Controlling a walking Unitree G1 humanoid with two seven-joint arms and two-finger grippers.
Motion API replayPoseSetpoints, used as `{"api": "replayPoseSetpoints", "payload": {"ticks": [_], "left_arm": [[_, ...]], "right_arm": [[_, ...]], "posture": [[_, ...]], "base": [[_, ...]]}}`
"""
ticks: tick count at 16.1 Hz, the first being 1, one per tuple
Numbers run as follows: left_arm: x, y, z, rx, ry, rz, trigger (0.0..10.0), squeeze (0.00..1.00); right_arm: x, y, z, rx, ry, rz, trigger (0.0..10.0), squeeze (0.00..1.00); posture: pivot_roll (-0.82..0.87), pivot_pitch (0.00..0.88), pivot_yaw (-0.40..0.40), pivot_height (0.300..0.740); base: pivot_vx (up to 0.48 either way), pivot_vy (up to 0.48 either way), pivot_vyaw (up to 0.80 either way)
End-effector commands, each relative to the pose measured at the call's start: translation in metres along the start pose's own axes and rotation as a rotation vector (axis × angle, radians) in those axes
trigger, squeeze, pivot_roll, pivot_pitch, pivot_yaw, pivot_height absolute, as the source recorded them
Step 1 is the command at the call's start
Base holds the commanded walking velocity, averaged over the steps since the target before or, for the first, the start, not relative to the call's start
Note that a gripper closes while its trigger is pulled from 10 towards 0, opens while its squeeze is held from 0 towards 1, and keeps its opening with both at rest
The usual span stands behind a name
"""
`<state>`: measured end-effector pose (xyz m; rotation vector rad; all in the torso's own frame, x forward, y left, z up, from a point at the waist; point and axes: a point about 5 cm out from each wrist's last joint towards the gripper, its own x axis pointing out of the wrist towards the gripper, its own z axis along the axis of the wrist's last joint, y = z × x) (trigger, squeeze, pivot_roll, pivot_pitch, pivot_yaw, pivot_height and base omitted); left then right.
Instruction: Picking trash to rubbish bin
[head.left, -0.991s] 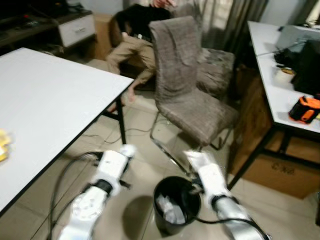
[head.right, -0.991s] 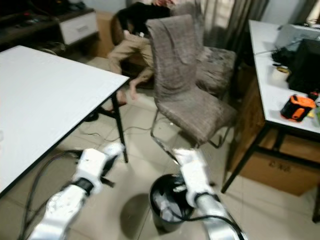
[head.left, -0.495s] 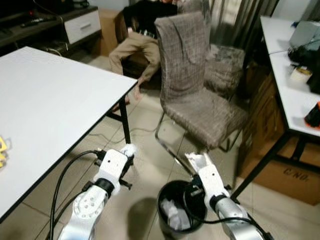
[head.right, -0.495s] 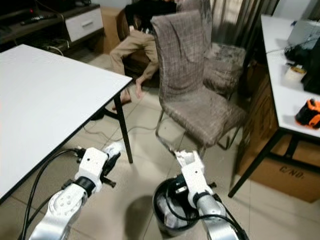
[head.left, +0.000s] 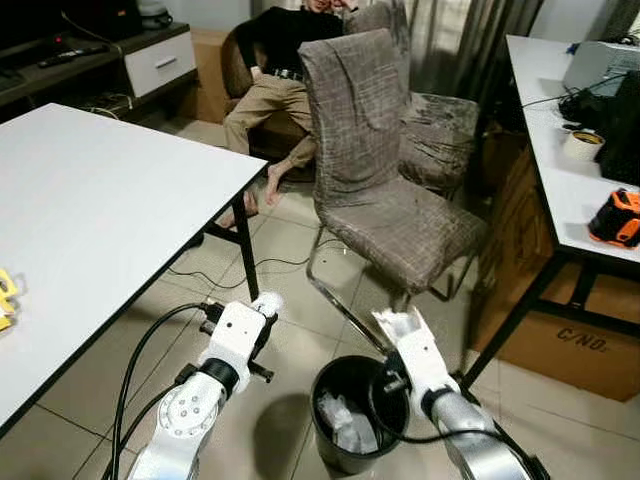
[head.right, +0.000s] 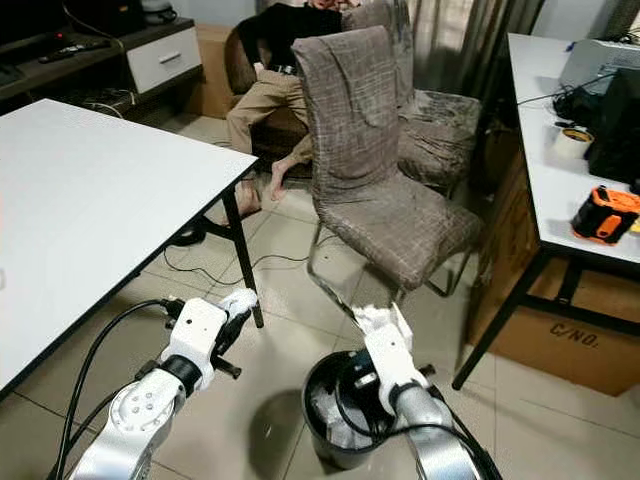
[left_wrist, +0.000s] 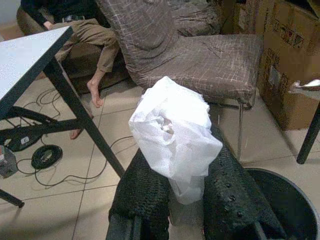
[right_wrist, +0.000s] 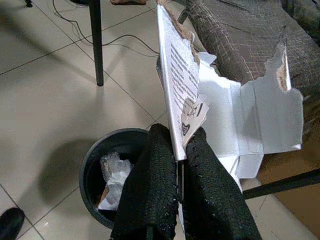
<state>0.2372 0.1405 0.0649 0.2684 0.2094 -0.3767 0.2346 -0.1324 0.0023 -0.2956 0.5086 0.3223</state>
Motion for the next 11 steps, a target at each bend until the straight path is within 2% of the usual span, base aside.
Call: {"api": "replayPoseSetpoints", "payload": {"ticks": [1, 3, 5, 7, 9, 10, 11], "left_arm": [[0.003, 0.003, 0.005, 0.011, -0.015, -0.004, 10.0, 0.0], [0.003, 0.004, 0.01, 0.033, -0.027, -0.026, 10.0, 0.0], [-0.002, 0.004, 0.014, 0.084, -0.027, -0.086, 10.0, 0.0], [-0.01, 0.002, 0.014, 0.091, -0.014, -0.14, 10.0, 0.0], [-0.02, 0.0, 0.015, 0.105, -0.007, -0.207, 10.0, 0.0], [-0.031, -0.004, 0.018, 0.089, 0.0, -0.297, 10.0, 0.0], [-0.033, -0.004, 0.019, 0.09, 0.003, -0.317, 10.0, 0.0]], "right_arm": [[0.004, 0.0, 0.004, -0.007, -0.018, 0.013, 10.0, 0.0], [0.015, 0.0, 0.004, 0.008, 0.002, 0.029, 10.0, 0.0], [0.027, 0.004, 0.002, -0.006, 0.053, 0.1, 10.0, 0.0], [0.035, 0.006, 0.0, -0.059, 0.094, 0.141, 10.0, 0.0], [0.041, 0.003, 0.004, -0.062, 0.099, 0.137, 10.0, 0.0], [0.046, -0.002, 0.008, -0.065, 0.103, 0.132, 10.0, 0.0], [0.047, -0.003, 0.009, -0.067, 0.104, 0.129, 10.0, 0.0]], "posture": [[-0.03, 0.011, -0.018, 0.74], [-0.02, 0.025, -0.018, 0.74], [0.0, 0.061, -0.016, 0.74], [0.02, 0.085, -0.015, 0.74], [0.03, 0.093, -0.012, 0.74], [0.06, 0.115, -0.012, 0.74], [0.06, 0.123, -0.013, 0.74]], "base": [[0.0, 0.0, 0.0], [0.0, 0.0, 0.0], [0.0, 0.0, 0.0], [0.0, 0.0, 0.0], [0.0, 0.0, 0.0], [0.0, 0.0, 0.0], [0.0, 0.0, 0.0]]}}
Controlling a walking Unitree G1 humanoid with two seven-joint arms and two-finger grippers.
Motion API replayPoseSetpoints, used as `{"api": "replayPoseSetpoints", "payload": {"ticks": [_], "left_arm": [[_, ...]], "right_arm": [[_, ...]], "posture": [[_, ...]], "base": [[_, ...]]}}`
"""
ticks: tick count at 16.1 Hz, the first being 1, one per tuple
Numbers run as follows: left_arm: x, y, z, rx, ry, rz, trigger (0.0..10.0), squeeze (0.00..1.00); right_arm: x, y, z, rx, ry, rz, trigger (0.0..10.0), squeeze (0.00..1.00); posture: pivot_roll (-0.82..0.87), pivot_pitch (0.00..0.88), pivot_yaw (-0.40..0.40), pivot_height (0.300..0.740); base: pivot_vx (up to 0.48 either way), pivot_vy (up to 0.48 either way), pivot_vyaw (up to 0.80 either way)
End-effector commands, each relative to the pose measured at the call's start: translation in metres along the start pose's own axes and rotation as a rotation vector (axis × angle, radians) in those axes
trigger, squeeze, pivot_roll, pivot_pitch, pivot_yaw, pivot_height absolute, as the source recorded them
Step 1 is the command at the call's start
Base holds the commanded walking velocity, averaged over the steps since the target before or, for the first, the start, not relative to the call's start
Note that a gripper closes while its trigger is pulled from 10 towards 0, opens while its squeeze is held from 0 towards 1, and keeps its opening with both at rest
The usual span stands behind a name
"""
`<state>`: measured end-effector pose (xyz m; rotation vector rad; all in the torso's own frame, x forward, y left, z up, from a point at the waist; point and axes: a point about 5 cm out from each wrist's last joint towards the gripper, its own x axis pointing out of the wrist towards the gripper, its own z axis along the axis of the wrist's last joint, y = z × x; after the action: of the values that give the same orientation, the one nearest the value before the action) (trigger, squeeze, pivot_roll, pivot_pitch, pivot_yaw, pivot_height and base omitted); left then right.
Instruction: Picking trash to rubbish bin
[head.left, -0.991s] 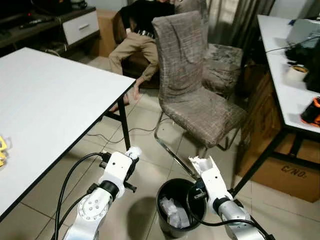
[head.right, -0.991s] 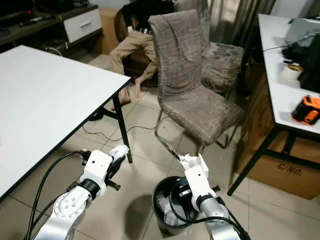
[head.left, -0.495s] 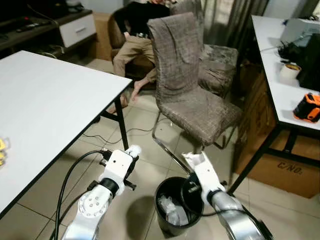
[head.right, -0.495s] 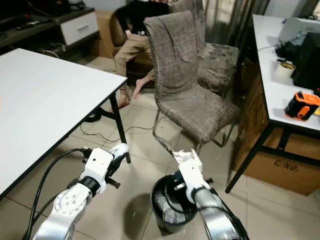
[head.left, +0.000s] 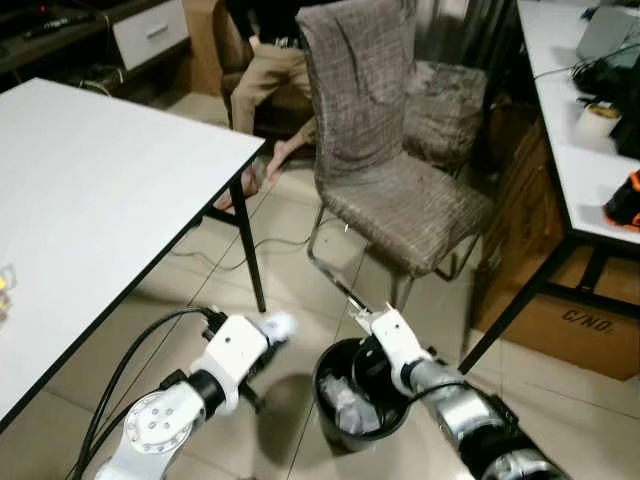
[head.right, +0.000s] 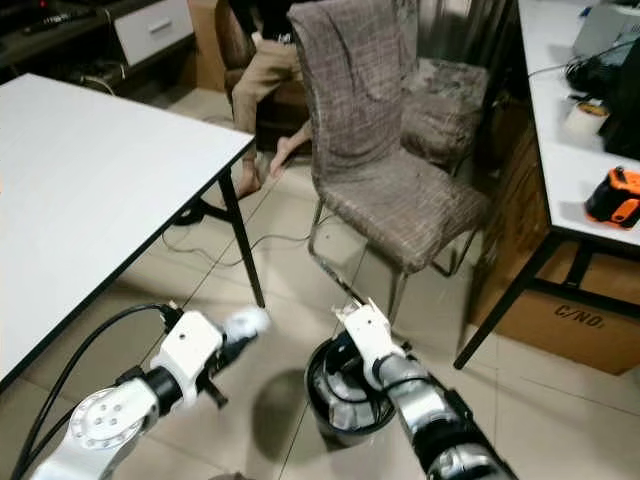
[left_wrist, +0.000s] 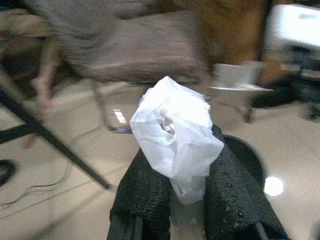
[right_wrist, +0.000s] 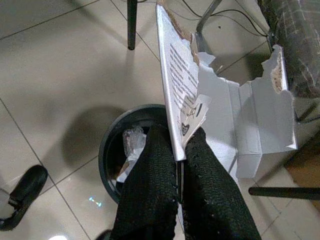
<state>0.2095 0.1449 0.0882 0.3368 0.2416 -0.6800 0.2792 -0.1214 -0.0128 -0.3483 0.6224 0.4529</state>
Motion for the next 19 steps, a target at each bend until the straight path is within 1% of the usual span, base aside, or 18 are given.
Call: {"api": "replayPoseSetpoints", "payload": {"ticks": [1, 6, 9, 15, 17, 19], "left_arm": [[-0.003, -0.002, 0.005, -0.001, -0.004, -0.037, 10.0, 0.0], [-0.011, 0.002, 0.014, -0.014, 0.0, -0.053, 10.0, 0.0], [-0.013, 0.002, 0.015, -0.016, 0.01, -0.049, 10.0, 0.0], [-0.014, 0.002, 0.016, -0.024, 0.015, -0.039, 10.0, 0.0], [-0.015, 0.001, 0.015, -0.024, 0.015, -0.035, 10.0, 0.0], [-0.015, 0.001, 0.016, -0.023, 0.016, -0.034, 10.0, 0.0]], "right_arm": [[0.001, -0.003, -0.002, -0.013, 0.011, -0.002, 10.0, 0.0], [0.003, -0.013, 0.004, 0.0, 0.002, 0.017, 10.0, 0.0], [0.004, -0.026, 0.021, 0.027, -0.066, -0.033, 10.0, 0.0], [0.004, -0.031, 0.026, 0.042, -0.077, -0.027, 10.0, 0.0], [0.004, -0.031, 0.027, 0.042, -0.085, -0.024, 10.0, 1.0], [0.005, -0.032, 0.03, 0.047, -0.094, -0.028, 10.0, 1.0]], "posture": [[0.07, 0.127, -0.011, 0.74], [0.09, 0.137, -0.009, 0.74], [0.1, 0.142, -0.009, 0.74], [0.1, 0.146, -0.015, 0.74], [0.1, 0.146, -0.015, 0.74], [0.1, 0.145, -0.015, 0.74]], "base": [[0.0, 0.0, 0.0], [0.0, 0.0, 0.0], [0.0, 0.0, 0.0], [0.0, 0.0, 0.0], [0.0, 0.0, 0.0], [0.0, 0.0, 0.0]]}}
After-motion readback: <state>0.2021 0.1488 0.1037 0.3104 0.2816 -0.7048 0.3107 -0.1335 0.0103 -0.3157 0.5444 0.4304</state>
